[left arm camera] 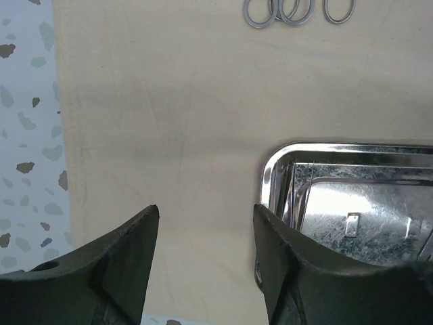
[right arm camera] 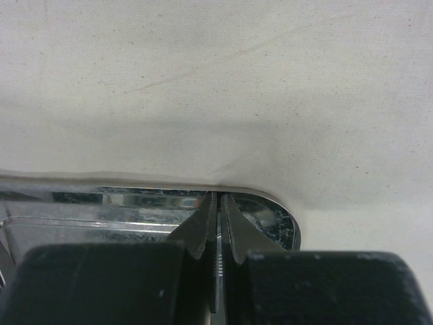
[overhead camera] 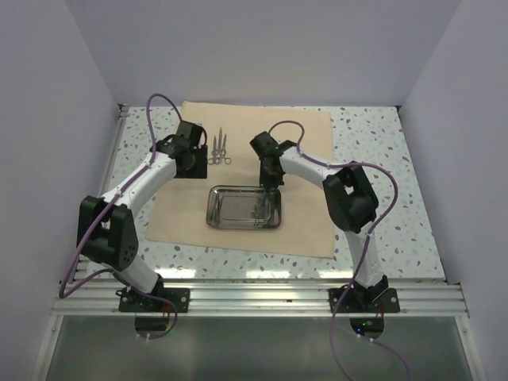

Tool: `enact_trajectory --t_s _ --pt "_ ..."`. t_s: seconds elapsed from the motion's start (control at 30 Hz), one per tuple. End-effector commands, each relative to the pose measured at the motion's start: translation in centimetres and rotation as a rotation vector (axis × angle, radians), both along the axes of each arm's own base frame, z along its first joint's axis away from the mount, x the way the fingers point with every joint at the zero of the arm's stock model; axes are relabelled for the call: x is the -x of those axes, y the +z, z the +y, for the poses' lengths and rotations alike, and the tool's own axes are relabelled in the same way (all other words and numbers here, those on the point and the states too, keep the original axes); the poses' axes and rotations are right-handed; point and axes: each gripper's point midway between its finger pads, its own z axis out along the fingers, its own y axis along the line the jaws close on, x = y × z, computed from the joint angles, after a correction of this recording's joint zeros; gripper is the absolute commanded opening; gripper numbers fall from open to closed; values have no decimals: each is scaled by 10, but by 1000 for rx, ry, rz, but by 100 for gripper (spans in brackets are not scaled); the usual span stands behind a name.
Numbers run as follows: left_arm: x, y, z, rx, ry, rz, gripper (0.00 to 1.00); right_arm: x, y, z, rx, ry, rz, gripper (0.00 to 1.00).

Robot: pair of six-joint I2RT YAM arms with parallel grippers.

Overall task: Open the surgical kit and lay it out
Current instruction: Pick up the medical item from the container.

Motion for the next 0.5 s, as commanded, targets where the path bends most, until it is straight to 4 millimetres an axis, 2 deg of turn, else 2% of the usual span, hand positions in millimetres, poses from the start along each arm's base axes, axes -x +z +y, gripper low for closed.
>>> enact_trajectory --t_s 0.0,0.17,0.2,0.27,0.3,0.37,0.4,0.47 --pt "-5 15 -3 14 -12 -43 62 -1 -22 -14 84 -24 19 0" --pt "-9 18 -6 29 -10 -49 61 -20 40 -2 22 -31 -75 0" --pt "-9 19 -6 30 -9 -49 61 -27 62 2 -6 -37 -113 0" --pt "-11 21 -7 34 -9 -56 61 -31 82 5 -30 -43 -143 0" --pt "-11 22 -7 38 -7 -58 61 -38 99 11 -56 -44 -174 0" --pt "-10 22 -8 42 -5 -55 61 -40 109 15 -66 -45 -176 0" --pt "-9 22 -8 45 -5 -53 61 -50 127 21 -96 -48 -212 0" --pt "-7 22 -9 46 -7 -51 61 -60 121 27 -97 -48 -214 0"
